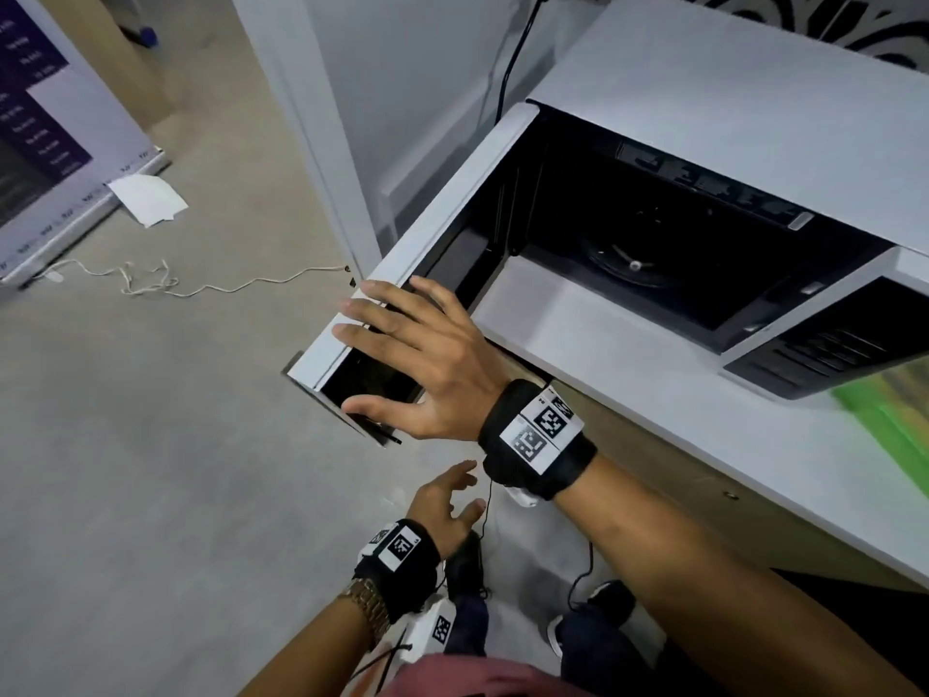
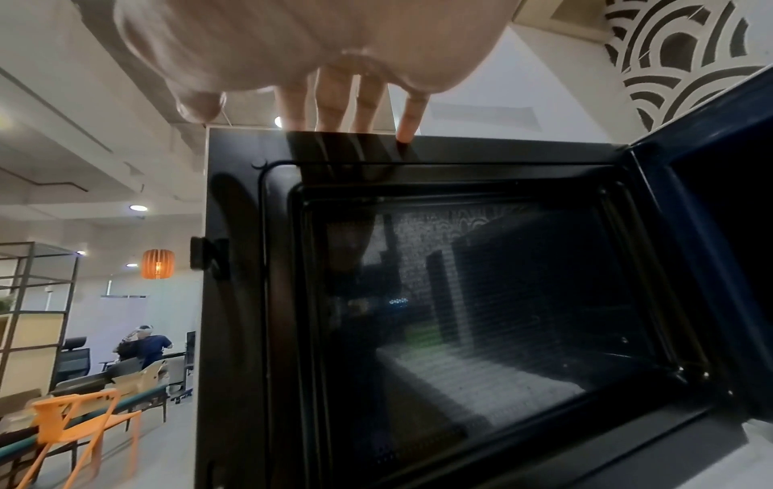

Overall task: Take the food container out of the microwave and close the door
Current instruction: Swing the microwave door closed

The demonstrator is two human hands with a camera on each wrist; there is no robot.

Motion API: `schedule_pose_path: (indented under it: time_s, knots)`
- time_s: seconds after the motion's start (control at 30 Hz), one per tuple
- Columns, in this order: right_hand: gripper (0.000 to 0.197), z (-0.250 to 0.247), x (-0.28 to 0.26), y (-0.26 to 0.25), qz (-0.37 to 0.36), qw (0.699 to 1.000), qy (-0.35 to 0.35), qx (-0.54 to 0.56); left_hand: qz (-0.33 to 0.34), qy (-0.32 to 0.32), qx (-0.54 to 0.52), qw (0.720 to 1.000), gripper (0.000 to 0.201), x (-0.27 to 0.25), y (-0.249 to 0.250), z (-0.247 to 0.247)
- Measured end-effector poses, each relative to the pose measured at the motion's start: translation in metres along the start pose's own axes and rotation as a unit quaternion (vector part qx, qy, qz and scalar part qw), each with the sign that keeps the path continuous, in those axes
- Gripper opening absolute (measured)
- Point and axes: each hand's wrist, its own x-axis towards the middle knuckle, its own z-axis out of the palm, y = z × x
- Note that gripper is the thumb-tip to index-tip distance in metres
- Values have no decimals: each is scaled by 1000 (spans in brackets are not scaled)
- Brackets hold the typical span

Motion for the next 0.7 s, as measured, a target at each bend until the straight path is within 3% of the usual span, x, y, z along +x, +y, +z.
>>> schedule_pose_path:
  time_s: [0.13,0.43,0.53,0.7]
  knots:
    - [54,-21,-18,-2,9,1000,-12,-2,-22,-7,-15,1000,44,-2,-17,2]
    - [84,-92,-96,3,57,997,-44,-23,-17,-41,13,999,36,-8,-23,-4]
    - [82,-116,-119,8,92,994,-23,-45,30,-20,-6,999,40,5,8,-1]
    - [55,-149,-147,29,131,986,46,-97,166,-26,-9,986,51,21,93,14]
